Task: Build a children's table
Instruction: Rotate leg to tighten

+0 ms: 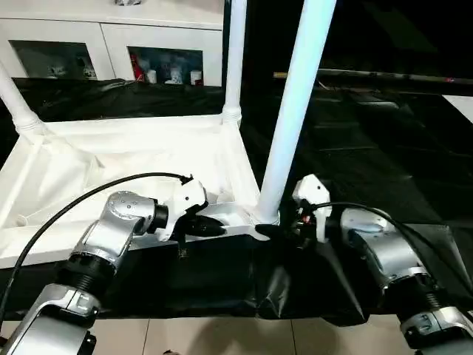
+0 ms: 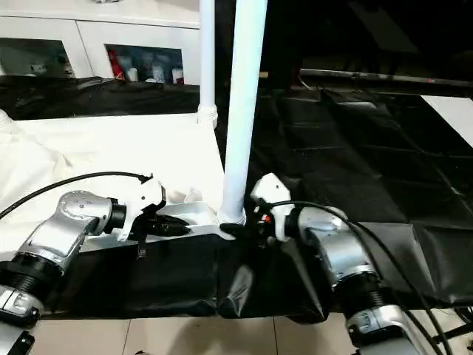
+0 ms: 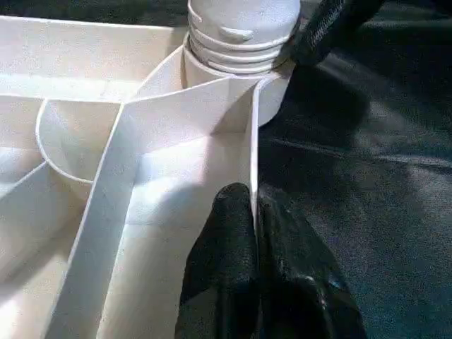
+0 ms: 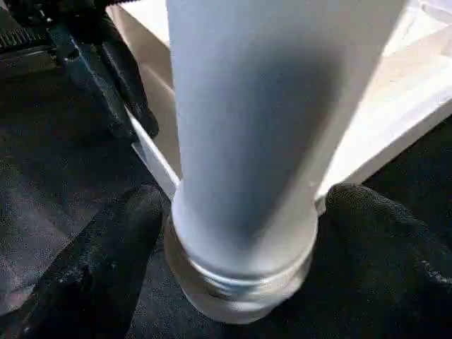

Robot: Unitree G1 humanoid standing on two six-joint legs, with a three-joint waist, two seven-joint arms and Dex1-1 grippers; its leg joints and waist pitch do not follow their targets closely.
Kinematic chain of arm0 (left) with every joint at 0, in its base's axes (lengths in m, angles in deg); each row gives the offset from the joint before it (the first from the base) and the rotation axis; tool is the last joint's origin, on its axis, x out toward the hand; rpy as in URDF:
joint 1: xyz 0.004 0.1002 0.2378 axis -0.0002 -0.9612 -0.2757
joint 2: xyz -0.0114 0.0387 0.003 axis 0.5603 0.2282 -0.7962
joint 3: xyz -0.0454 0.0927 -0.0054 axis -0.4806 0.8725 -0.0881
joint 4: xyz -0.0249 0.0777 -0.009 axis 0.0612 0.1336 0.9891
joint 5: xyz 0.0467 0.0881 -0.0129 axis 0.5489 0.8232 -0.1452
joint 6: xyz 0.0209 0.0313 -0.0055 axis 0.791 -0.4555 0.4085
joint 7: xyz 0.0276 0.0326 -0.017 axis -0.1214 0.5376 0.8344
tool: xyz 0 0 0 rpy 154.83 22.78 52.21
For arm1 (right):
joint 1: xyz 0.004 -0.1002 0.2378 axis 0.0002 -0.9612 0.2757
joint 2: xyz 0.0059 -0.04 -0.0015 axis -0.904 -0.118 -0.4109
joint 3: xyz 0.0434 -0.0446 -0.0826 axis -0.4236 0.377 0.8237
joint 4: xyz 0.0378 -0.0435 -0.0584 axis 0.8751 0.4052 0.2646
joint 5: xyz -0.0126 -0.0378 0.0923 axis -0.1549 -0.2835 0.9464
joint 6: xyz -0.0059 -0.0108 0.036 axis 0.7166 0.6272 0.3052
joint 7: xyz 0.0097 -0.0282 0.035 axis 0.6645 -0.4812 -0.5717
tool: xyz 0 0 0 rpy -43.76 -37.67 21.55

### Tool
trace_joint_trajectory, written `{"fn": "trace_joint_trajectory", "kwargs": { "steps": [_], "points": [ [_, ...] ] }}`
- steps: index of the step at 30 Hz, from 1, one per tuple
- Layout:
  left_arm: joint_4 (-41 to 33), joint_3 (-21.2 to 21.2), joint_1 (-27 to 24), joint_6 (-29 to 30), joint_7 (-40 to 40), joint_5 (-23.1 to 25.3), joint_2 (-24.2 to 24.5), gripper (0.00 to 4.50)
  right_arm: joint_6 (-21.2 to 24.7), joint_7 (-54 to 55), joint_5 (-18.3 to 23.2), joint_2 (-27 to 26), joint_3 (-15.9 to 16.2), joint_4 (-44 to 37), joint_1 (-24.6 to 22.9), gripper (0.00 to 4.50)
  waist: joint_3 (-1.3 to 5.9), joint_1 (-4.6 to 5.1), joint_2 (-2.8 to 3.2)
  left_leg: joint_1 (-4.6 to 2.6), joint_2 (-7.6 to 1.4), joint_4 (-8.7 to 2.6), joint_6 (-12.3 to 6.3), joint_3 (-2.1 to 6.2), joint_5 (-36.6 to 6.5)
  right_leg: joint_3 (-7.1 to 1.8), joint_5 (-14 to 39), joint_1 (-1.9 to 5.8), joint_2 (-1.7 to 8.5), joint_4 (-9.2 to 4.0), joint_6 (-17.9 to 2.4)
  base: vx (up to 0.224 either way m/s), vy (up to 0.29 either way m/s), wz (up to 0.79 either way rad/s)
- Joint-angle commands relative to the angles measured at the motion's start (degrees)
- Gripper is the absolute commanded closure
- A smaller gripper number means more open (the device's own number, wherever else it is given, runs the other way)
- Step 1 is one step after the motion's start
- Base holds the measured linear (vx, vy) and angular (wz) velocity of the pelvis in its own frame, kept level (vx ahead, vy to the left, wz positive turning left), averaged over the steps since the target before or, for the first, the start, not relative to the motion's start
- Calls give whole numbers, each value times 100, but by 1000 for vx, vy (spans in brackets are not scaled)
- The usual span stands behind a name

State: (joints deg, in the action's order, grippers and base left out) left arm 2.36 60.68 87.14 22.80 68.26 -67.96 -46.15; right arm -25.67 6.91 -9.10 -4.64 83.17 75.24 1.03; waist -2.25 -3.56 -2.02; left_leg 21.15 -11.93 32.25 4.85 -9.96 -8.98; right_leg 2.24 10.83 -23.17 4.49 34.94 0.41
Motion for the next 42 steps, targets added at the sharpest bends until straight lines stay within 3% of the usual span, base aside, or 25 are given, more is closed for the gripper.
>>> {"fn": "trace_joint_trajectory", "kwargs": {
  "steps": [1, 5, 6, 11, 12, 19, 24, 26, 27, 30, 32, 33, 35, 37, 41, 42],
  "points": [
    [-42, 117, -143, 57, 197, -193, -78, 450, 39, -64, -16, 31, 32, -12, 58, 41, 301, -18, -34, -58, -105, -347, -133, -22, -1580, -182, 1343, 239, 269, -432, -1135, 0, 0, 0],
    [-53, 101, -150, 64, 179, -153, -94, 450, 54, -44, -21, -19, 31, 7, 73, 41, 305, -13, -38, -46, -90, -330, -188, -36, -1404, -179, 1065, 252, 257, -413, -1185, 0, 0, 0],
    [-60, 98, -151, 71, 178, -150, -94, 450, 60, -43, -13, -24, 30, 5, 75, 68, 303, -15, -39, -50, -92, -330, -192, -36, -1405, -179, 1086, 251, 259, -414, -1184, 0, 0, 0],
    [-67, 95, -155, 97, 165, -145, -75, 450, 25, -18, -28, -63, 30, 84, 108, 88, 299, -13, -40, -53, -91, -332, -164, -34, -1475, -180, 1233, 248, 262, -426, -1151, 0, 0, 0],
    [-104, 102, -175, 124, 161, -147, -69, 450, 2, -7, -55, -67, 31, 114, 111, 115, 300, -13, -43, -52, -94, -333, -161, -32, -1468, -179, 1244, 249, 265, -424, -1146, 0, 0, 0],
    [-177, 107, -217, 226, 211, -180, -49, 450, -10, 15, -90, -71, 30, 147, 108, 166, 310, -13, -51, -46, -90, -321, -193, -36, -1338, -178, 1039, 262, 258, -399, -1189, 0, 0, 0],
    [-179, 107, -222, 207, 168, -163, -59, 450, -27, 114, -72, -126, -28, 203, 105, 174, 304, -10, -44, -54, -90, -323, -185, -36, -1390, -176, 1131, 253, 257, -410, -1182, 0, 0, 0],
    [94, 84, -79, 295, -444, 69, -255, 450, 27, 733, -104, -357, -221, 447, 119, 175, 294, -2, -41, -53, -88, -330, -155, -36, -1433, -179, 1195, 243, 258, -417, -1179, 0, 0, 0],
    [121, 83, -66, 292, -489, 86, -274, 450, 31, 788, -109, -379, -233, 476, 119, 175, 278, 8, -42, -64, -83, -343, -94, -32, -1577, -178, 1468, 232, 263, -451, -1121, 0, 0, 0],
    [662, 48, 248, 292, -1501, 378, -735, 450, 14, 2216, -289, -935, -484, 1173, 176, 176, 264, 41, -35, -92, -77, -366, 97, -8, -1876, -173, 2059, 195, 272, -504, -963, 0, 0, 0],
    [854, 41, 381, 318, -1872, 456, -942, 450, 12, 2907, -291, -1219, -647, 1375, 253, 176, 271, 58, -48, -77, -67, -367, 147, 7, -1950, -174, 2205, 194, 275, -515, -870, 0, 0, 0],
    [979, 28, 469, 332, -2112, 499, -1067, 450, 43, 3267, -268, -1383, -743, 1464, 306, 176, 276, 57, -36, -114, -62, -363, 160, 7, -2034, -178, 2294, 162, 274, -542, -831, 0, 0, 0],
    [1273, -3, 678, 359, -2603, 571, -1352, 450, 81, 3891, -273, -1713, -858, 1612, 437, 176, 271, 64, -5, -105, -55, -369, 176, 19, -2109, -176, 2380, 159, 274, -546, -789, 0, 0, 0],
    [1352, -14, 739, 364, -2703, 577, -1434, 450, 50, 4020, -344, -1787, -819, 1637, 483, 176, 275, 62, -20, -129, -55, -366, 179, 22, -2241, -167, 2468, 139, 264, -573, -735, 0, 0, 0],
    [1555, 36, 860, 151, -2696, 682, -1564, 450, -251, 4140, -525, -1921, -740, 1893, 683, 176, 283, 46, -30, -76, -50, -374, 105, 23, -2175, -169, 2333, 162, 271, -571, -694, 0, 0, 0],
    [1555, 30, 850, 125, -2687, 680, -1551, 450, -303, 4054, -489, -1913, -757, 1894, 683, 121, 284, 42, -32, -77, -56, -372, 83, 18, -2152, -171, 2252, 159, 275, -567, -710, 0, 0, 0]
  ]
}}
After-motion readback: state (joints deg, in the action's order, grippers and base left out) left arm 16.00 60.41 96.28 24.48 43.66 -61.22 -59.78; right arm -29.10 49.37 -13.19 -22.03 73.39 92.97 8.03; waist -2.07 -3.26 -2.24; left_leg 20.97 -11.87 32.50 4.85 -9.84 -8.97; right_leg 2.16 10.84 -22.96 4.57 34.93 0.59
